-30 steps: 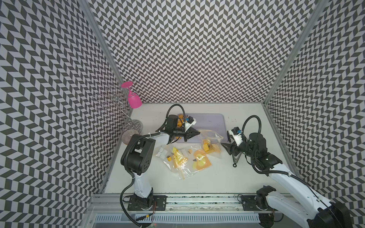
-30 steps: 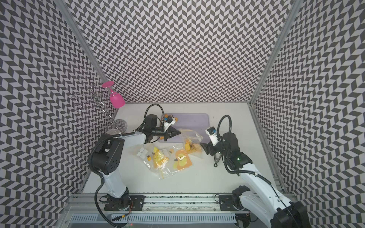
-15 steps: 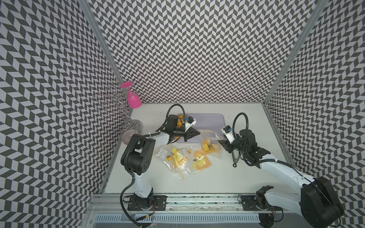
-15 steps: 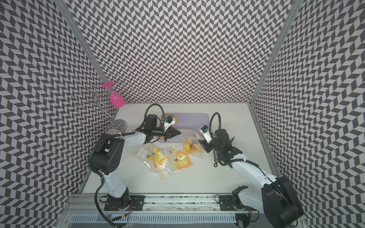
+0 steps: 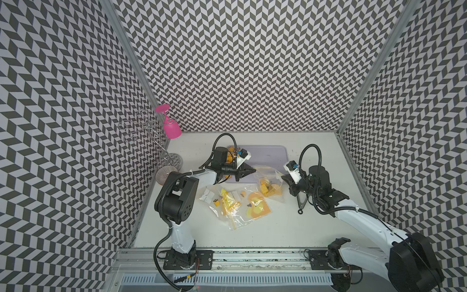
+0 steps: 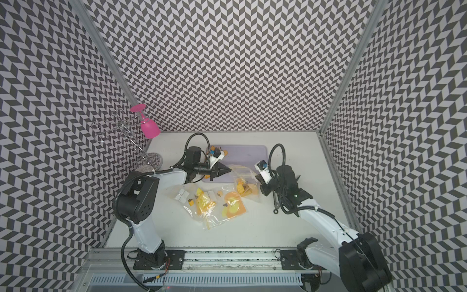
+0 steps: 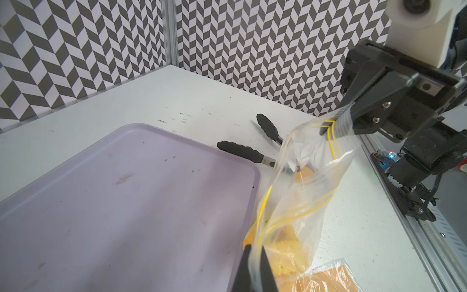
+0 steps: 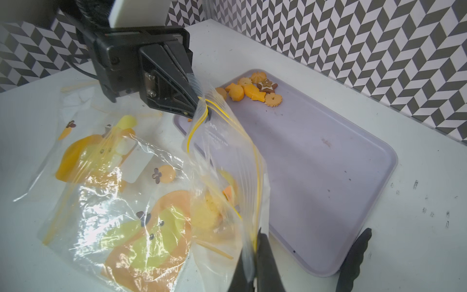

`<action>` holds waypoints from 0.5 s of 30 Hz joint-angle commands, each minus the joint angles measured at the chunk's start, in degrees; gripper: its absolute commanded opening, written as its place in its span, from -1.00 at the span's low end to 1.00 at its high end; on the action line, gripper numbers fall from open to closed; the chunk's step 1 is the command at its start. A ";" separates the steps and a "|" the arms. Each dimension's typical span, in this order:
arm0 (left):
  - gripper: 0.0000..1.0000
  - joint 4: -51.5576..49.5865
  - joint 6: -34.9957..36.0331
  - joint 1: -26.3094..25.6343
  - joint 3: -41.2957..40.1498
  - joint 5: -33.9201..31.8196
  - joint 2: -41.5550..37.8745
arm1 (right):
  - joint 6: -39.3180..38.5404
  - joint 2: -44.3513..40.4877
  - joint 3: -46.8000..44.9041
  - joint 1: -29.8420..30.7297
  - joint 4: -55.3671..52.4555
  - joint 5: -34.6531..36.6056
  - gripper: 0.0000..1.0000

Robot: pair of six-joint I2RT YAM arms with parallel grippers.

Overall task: Put the cookies into a resealable bag to prevent moisture
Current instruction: Close the ziploc bag at the center of the board.

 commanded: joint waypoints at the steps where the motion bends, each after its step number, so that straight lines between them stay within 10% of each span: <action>1: -1.00 -0.78 0.83 0.45 0.39 1.64 -0.53 | 0.61 -3.20 1.13 0.12 -0.20 -1.06 -1.00; 15: -1.00 -0.98 3.98 1.41 -0.80 8.61 -2.18 | 7.13 -3.35 7.99 0.08 -19.54 8.21 -1.00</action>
